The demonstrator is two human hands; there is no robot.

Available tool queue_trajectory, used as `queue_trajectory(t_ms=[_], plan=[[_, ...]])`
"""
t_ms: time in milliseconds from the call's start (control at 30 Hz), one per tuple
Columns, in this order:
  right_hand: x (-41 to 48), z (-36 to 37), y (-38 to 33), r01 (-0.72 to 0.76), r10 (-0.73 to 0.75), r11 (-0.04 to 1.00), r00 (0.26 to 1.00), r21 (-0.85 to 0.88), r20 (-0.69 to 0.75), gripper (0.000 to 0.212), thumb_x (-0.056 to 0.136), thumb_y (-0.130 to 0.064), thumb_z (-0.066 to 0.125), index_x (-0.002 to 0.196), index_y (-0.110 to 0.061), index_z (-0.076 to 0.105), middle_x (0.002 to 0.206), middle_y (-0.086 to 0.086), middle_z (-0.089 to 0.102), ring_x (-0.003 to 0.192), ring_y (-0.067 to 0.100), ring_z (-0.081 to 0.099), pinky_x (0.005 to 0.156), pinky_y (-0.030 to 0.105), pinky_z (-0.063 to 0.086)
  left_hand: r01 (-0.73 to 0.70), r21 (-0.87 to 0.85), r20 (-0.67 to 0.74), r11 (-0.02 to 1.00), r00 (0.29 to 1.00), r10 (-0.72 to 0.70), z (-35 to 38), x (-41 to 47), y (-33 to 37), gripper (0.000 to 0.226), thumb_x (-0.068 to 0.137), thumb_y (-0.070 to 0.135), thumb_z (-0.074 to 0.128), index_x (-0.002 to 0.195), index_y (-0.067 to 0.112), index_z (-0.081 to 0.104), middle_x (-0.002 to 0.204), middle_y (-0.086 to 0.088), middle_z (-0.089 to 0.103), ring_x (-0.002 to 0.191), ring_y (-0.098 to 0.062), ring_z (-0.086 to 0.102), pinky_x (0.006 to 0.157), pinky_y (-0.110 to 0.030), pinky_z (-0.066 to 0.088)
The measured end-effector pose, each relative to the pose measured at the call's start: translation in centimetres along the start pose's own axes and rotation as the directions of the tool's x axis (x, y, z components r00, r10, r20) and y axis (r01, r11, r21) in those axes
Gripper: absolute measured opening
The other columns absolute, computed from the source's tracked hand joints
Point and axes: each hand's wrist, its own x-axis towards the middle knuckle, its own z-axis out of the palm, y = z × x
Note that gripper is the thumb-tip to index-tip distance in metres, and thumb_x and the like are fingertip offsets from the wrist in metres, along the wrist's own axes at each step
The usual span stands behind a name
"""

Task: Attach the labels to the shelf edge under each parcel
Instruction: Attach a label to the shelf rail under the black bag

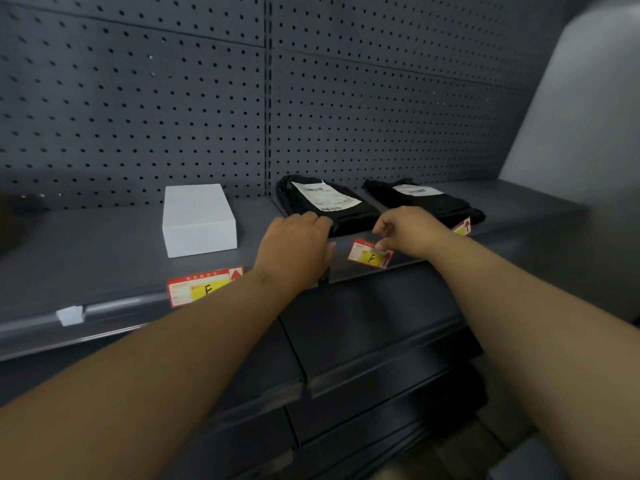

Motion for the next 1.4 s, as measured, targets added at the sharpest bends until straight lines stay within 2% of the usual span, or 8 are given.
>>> queue_trajectory(t_ms=[167, 400, 600, 800, 1000, 1133, 1267, 1400], plan=[[1.1, 1.0, 1.0, 0.008, -0.007, 0.999, 0.999, -0.053, 0.031, 0.037, 0.082, -0.02, 0.07, 0.118, -0.016, 0.063, 0.124, 0.007, 0.061, 0.114, 0.023, 0.056, 0.094, 0.031, 0.043, 0.009, -0.01, 0.055, 1.0, 0.998, -0.009, 1.4, 1.1, 1.5, 0.043, 0.094, 0.034, 0.044, 0.133, 0.016, 0.044, 0.125, -0.007, 0.055, 0.112, -0.025, 0.052, 0.089, -0.036, 0.039], [1.6, 1.6, 1.7, 0.118, -0.118, 0.993, 0.993, -0.022, -0.002, 0.017, 0.083, -0.017, 0.067, 0.099, -0.017, 0.071, 0.108, 0.004, 0.069, 0.101, 0.021, 0.062, 0.089, 0.035, 0.051, 0.062, -0.104, 0.108, 0.993, 0.993, -0.051, 3.0, 2.5, 2.7, 0.044, 0.094, 0.031, 0.046, 0.135, 0.016, 0.042, 0.128, -0.009, 0.053, 0.114, -0.027, 0.051, 0.091, -0.038, 0.041], [1.7, 1.8, 1.6, 0.22, -0.222, 0.974, 0.975, -0.042, -0.032, 0.014, 0.084, -0.013, 0.062, 0.093, -0.019, 0.072, 0.102, 0.006, 0.069, 0.096, 0.023, 0.062, 0.084, 0.041, 0.054, 0.118, -0.222, 0.13, 0.968, 0.987, -0.091, 4.2, 3.4, 3.0, 0.033, 0.091, 0.019, 0.051, 0.124, 0.016, 0.056, 0.114, -0.013, 0.057, 0.105, -0.03, 0.054, 0.084, -0.041, 0.046], [1.8, 1.5, 1.6, 0.299, -0.3, 0.953, 0.954, -0.051, -0.005, 0.012, 0.084, -0.013, 0.062, 0.093, -0.016, 0.07, 0.1, 0.004, 0.067, 0.093, 0.022, 0.061, 0.083, 0.04, 0.053, 0.149, -0.25, 0.095, 0.957, 0.987, -0.129, 5.1, 3.7, 3.4, 0.02, 0.09, 0.013, 0.052, 0.106, 0.013, 0.063, 0.102, -0.011, 0.057, 0.095, -0.028, 0.054, 0.07, -0.033, 0.041], [2.2, 1.0, 2.3, 0.279, -0.278, 0.96, 0.959, -0.027, 0.056, 0.012, 0.082, -0.013, 0.066, 0.093, -0.011, 0.07, 0.095, 0.004, 0.068, 0.083, 0.012, 0.055, 0.075, 0.025, 0.044, 0.203, -0.371, 0.029, 0.906, 0.978, -0.207, 5.1, 3.3, 3.7, 0.015, 0.089, 0.019, 0.058, 0.096, 0.01, 0.067, 0.102, -0.011, 0.057, 0.099, -0.026, 0.05, 0.077, -0.034, 0.045], [2.5, 0.6, 3.4, 0.221, -0.212, 0.973, 0.97, -0.071, 0.116, 0.013, 0.082, -0.014, 0.068, 0.095, -0.01, 0.068, 0.094, 0.003, 0.064, 0.089, 0.016, 0.059, 0.074, 0.024, 0.041, 0.284, -0.434, 0.03, 0.855, 0.953, -0.301, 5.1, 3.3, 3.6, 0.013, 0.087, 0.026, 0.062, 0.089, 0.016, 0.07, 0.099, -0.006, 0.059, 0.098, -0.024, 0.05, 0.08, -0.032, 0.043], [2.5, 0.2, 3.5, 0.186, -0.183, 0.982, 0.978, -0.019, 0.098, 0.012, 0.086, -0.014, 0.065, 0.096, -0.009, 0.067, 0.089, -0.003, 0.056, 0.06, 0.001, 0.046, 0.058, 0.018, 0.04, 0.324, -0.466, 0.057, 0.824, 0.94, -0.337, 5.1, 3.4, 3.3, 0.011, 0.085, 0.026, 0.063, 0.085, 0.018, 0.071, 0.088, 0.001, 0.054, 0.093, -0.023, 0.055, 0.079, -0.035, 0.046], [2.4, 0.1, 3.6, 0.198, -0.195, 0.98, 0.976, -0.018, 0.092, 0.011, 0.086, -0.015, 0.064, 0.095, -0.009, 0.068, 0.085, -0.003, 0.056, 0.055, -0.004, 0.041, 0.054, 0.015, 0.035, 0.312, -0.437, 0.094, 0.844, 0.949, -0.302, 5.1, 3.4, 3.3, 0.012, 0.086, 0.025, 0.063, 0.09, 0.018, 0.073, 0.094, -0.002, 0.059, 0.094, -0.021, 0.056, 0.081, -0.033, 0.046]])
